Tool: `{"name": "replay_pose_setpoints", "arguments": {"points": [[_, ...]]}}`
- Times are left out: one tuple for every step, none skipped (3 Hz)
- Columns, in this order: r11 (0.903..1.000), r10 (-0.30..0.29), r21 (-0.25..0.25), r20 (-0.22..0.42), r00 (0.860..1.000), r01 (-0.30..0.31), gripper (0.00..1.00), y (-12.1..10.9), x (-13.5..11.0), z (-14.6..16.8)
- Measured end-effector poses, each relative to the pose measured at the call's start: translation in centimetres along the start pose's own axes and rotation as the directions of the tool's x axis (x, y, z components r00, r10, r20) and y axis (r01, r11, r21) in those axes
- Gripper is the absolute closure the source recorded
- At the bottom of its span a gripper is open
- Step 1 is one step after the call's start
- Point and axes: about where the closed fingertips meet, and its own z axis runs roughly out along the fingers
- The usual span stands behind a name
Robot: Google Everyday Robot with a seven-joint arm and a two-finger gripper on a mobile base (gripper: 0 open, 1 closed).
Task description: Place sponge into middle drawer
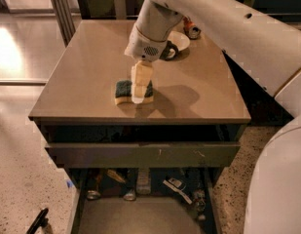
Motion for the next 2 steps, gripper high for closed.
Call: {"name": "replay_pose_setpoints", "arguments": {"points": [[0.9992, 0.027, -0.029, 0.009, 1.000, -0.027, 0.00, 0.91, 1.49, 1.40], [0.9992, 0.027, -0.030, 0.009, 1.000, -0.027, 0.03, 0.91, 1.49, 1.41]]}}
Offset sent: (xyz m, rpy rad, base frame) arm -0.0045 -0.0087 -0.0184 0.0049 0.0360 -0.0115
